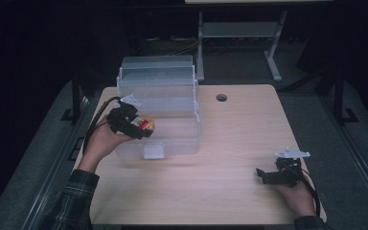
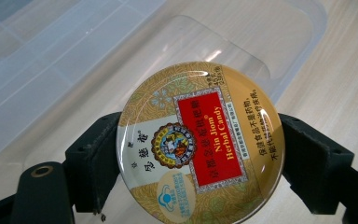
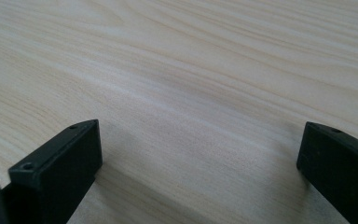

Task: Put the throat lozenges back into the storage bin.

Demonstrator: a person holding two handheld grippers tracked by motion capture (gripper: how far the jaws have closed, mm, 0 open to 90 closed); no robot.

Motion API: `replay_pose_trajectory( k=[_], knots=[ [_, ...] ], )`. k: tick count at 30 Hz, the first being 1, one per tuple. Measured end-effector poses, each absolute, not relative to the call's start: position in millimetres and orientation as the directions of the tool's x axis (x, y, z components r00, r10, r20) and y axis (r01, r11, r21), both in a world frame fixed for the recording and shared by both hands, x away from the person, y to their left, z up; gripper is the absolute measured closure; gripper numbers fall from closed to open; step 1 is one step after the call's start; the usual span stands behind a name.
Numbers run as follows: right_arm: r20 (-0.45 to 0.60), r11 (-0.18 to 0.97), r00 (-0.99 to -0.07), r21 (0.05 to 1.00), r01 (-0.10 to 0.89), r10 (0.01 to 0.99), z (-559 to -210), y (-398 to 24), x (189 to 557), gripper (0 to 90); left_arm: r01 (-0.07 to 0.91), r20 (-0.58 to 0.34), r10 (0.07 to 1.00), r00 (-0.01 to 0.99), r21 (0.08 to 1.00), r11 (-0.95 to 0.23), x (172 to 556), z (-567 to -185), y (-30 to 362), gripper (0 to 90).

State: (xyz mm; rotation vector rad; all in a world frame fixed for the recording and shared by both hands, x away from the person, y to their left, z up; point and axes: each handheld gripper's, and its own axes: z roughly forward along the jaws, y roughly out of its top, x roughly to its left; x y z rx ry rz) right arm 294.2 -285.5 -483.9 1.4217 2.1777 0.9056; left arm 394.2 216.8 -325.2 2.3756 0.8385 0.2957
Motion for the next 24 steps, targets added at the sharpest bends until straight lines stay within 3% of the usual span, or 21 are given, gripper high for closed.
replay_pose_trajectory(
  k=[24],
  knots=[
    [0.028, 0.276, -0.410, 0.696, 0.663, 0.912, -484, -285, 294, 0.0, 0.552, 0.034, 0.699, 0.714, 0.586, -0.593, 404, -333, 250, 19.5]
  ],
)
